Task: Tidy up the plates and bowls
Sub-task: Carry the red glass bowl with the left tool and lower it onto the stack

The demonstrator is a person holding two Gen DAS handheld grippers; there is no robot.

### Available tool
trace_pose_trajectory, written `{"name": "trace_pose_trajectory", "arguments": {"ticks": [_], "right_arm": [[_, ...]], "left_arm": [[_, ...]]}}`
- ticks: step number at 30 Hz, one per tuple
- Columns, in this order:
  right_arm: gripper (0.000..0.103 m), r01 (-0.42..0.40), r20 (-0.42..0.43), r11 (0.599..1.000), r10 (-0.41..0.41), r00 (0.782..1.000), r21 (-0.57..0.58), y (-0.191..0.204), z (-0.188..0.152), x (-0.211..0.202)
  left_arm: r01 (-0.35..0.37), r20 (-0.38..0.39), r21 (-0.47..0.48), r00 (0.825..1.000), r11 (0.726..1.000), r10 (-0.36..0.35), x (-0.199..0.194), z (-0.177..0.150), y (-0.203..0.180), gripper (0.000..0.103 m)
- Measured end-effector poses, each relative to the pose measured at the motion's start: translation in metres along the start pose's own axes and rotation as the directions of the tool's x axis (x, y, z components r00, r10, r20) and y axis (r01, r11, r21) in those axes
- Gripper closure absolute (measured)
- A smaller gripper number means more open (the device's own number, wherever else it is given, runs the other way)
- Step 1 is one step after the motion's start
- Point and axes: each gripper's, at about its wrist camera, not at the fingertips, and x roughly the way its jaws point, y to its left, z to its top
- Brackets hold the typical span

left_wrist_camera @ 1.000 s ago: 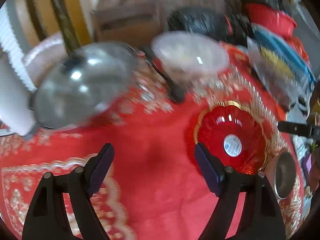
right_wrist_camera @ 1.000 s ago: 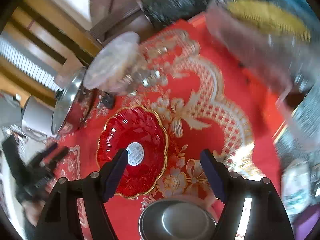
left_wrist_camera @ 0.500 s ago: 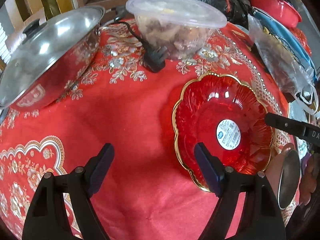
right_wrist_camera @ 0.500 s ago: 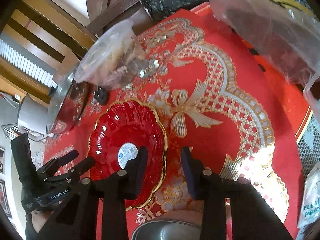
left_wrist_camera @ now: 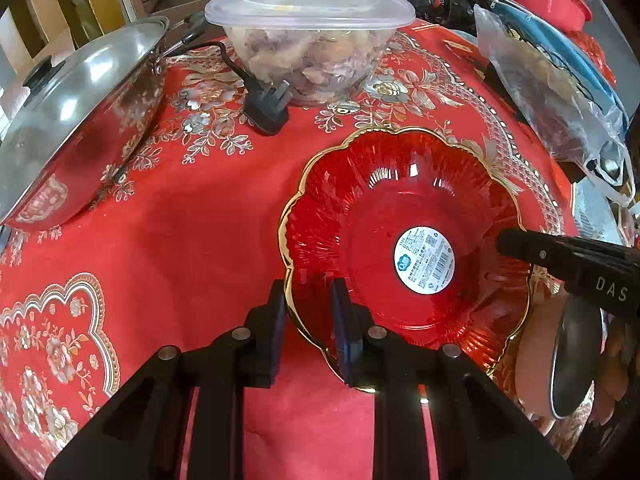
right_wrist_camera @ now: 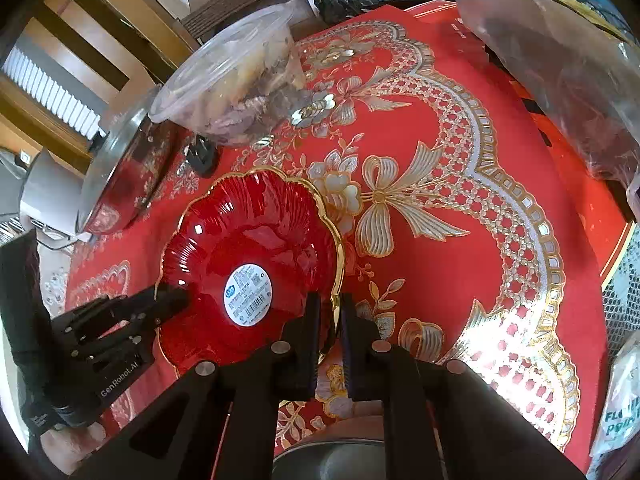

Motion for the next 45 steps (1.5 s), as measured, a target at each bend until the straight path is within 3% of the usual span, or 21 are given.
{"name": "trace_pose_trajectory", "arguments": {"ticks": [12,21,36,45], "right_arm": [[0.094,-0.020,0.040,0.999,0.022,0.999,-0.049,0.023,-0.006,-0.018],[0.092,-0.064,0.082,0.995,0.070,0.994,-0.070,0.051,-0.036,-0.051],[0.091,0.009,0.127,0.985,0.012,0.992,-0.171,0.123,-0.130,-0.120],[0.090,0.006,0.183,0.972,0.038,0.982,-0.235,0.169,-0.183,-0.158]], "left_arm": [[0.001,0.018,-0.017,1.000,1.000,-0.001,-0.022,-0.003,0.019,0.083],[-0.009,0.057,0.002,0.998,1.000,0.008,-0.074,-0.026,0.033,0.084],[-0.001,0.154,-0.006,0.988,1.000,0.002,-0.167,-0.124,0.047,0.084],[0.025,0.206,-0.038,0.978,0.999,-0.017,-0.210,-0.179,0.067,0.083]]}}
